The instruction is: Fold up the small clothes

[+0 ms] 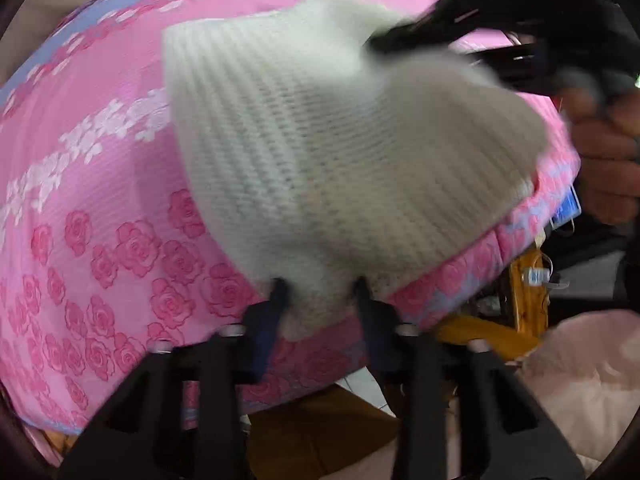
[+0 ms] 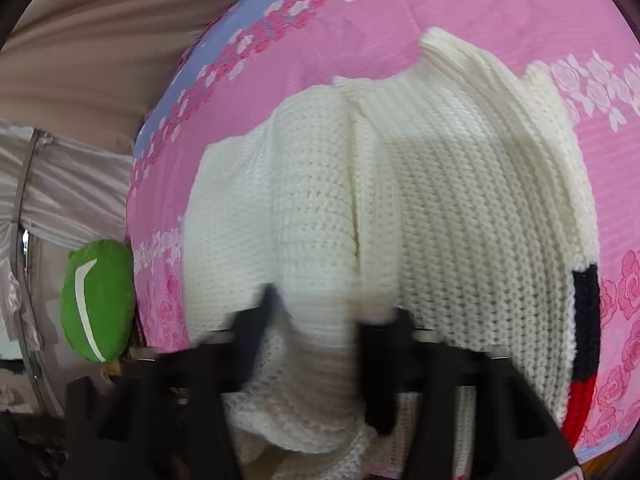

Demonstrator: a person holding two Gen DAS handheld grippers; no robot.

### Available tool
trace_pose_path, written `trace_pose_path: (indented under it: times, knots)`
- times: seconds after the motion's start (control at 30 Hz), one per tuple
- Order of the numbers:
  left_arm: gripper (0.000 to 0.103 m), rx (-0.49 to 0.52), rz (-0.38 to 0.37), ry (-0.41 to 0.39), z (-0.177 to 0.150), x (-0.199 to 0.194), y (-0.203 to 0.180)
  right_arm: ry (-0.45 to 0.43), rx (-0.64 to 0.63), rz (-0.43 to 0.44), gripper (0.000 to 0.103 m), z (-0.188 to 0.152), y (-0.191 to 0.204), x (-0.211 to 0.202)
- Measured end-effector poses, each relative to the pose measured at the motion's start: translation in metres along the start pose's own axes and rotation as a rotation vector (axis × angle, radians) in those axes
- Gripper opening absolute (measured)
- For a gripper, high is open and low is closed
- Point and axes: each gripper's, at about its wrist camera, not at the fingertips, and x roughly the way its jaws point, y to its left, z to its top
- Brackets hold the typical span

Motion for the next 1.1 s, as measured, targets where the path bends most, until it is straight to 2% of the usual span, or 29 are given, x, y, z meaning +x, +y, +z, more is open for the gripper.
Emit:
trace_pose_path:
  times: [0.03,0.07,0.13,0.17,0.23,0.27,0.33,0.37,0.4,0.43,0.47,0.53,0.6,0.7,0.77,0.8,0.83,0.87,0.9,1.0,1.07,1.1]
  knots:
    - [0.013,-0.025,-0.024,-0.007,0.0,-0.004,0.003,-0.021,-0.009,0.028,0.022,0.001,0.005,-0.009]
    - [0.01,-0.048,-0.051,-0.011,0.001,-0.006,0.007,-0.065,-0.019,0.078,0.021,0.001,0.009,-0.027]
    - [0.01,-0.063,-0.107,-0.008,0.003,-0.007,0.009,-0.137,-0.047,0.137,0.02,0.0,0.018,-0.063]
    - [0.01,-0.046,-0.106,0.003,0.003,-0.004,0.006,-0.172,-0.067,0.147,0.02,-0.002,0.02,-0.08]
    - [0.01,-0.011,-0.105,0.027,0.003,0.002,0.0,-0.208,-0.102,0.072,0.02,-0.008,0.009,-0.094]
    - [0.011,0.002,-0.113,0.033,0.003,0.003,-0.002,-0.192,-0.095,0.016,0.02,-0.008,-0.004,-0.087]
    - [0.012,0.019,-0.127,0.024,0.004,-0.005,-0.005,-0.093,-0.022,-0.101,0.021,-0.011,-0.052,-0.05]
    - [0.014,0.018,-0.121,0.002,0.005,-0.013,-0.003,-0.061,0.027,-0.098,0.022,-0.015,-0.073,-0.034]
    - [0.018,0.012,-0.119,-0.017,0.003,-0.019,-0.002,-0.088,0.063,-0.035,0.025,-0.018,-0.081,-0.038]
    - [0.03,-0.003,-0.116,-0.04,0.002,-0.027,0.002,-0.1,0.093,0.006,0.033,-0.019,-0.082,-0.043]
    - [0.042,-0.019,-0.106,-0.056,0.002,-0.032,0.007,-0.121,0.114,0.037,0.034,-0.021,-0.079,-0.054]
    - [0.044,-0.051,-0.072,-0.09,0.003,-0.042,0.016,-0.154,0.106,0.055,0.051,-0.027,-0.073,-0.072]
    - [0.049,-0.073,-0.036,-0.112,0.006,-0.048,0.022,-0.147,0.088,0.062,0.062,-0.038,-0.068,-0.084]
    - [0.054,-0.12,-0.008,-0.133,0.014,-0.048,0.029,-0.087,0.085,0.095,0.065,-0.06,-0.065,-0.081]
    - [0.055,-0.135,0.001,-0.127,0.021,-0.045,0.028,-0.059,0.081,0.083,0.065,-0.069,-0.064,-0.069]
    - [0.055,-0.134,0.006,-0.126,0.027,-0.047,0.028,-0.051,0.079,0.069,0.062,-0.072,-0.061,-0.06]
    - [0.056,-0.132,0.01,-0.129,0.029,-0.047,0.026,-0.05,0.078,0.055,0.038,-0.072,-0.058,-0.054]
    - [0.058,-0.124,0.012,-0.136,0.03,-0.049,0.024,-0.062,0.071,0.046,0.018,-0.072,-0.054,-0.053]
    - [0.06,-0.112,0.013,-0.147,0.031,-0.053,0.021,-0.076,0.056,0.057,0.012,-0.071,-0.048,-0.056]
    - [0.062,-0.084,0.023,-0.155,0.036,-0.053,0.016,-0.232,-0.008,0.061,0.011,-0.068,-0.029,-0.101]
    - [0.062,-0.08,0.019,-0.141,0.039,-0.045,0.015,-0.298,-0.036,0.015,0.01,-0.069,-0.029,-0.123]
    - [0.062,-0.078,0.021,-0.123,0.04,-0.038,0.014,-0.303,-0.031,-0.024,0.011,-0.07,-0.04,-0.123]
